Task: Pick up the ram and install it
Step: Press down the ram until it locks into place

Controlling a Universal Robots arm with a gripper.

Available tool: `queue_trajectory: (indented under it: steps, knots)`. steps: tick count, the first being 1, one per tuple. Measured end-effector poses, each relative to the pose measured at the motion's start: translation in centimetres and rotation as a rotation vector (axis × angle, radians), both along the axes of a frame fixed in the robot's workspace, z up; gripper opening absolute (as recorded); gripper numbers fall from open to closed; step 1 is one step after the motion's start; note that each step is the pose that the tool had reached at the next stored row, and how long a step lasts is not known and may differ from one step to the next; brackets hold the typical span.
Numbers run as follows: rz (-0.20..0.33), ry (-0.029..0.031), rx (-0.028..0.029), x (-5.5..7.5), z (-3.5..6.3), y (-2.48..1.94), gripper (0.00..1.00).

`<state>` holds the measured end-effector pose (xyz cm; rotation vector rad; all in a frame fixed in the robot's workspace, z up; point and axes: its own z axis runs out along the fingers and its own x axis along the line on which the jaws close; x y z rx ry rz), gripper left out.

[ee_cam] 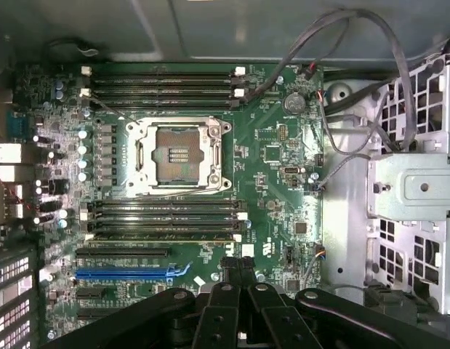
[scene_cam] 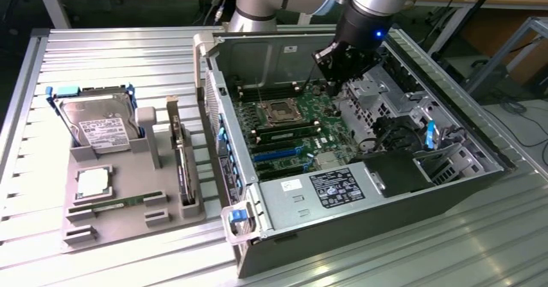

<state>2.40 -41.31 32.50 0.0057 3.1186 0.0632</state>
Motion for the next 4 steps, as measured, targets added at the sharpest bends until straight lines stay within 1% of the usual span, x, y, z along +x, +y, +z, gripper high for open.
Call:
queue_trajectory:
  steps: [4]
  knots:
    - [0.0, 0.0, -0.0002, 0.0, 0.0, 0.0, 0.1]
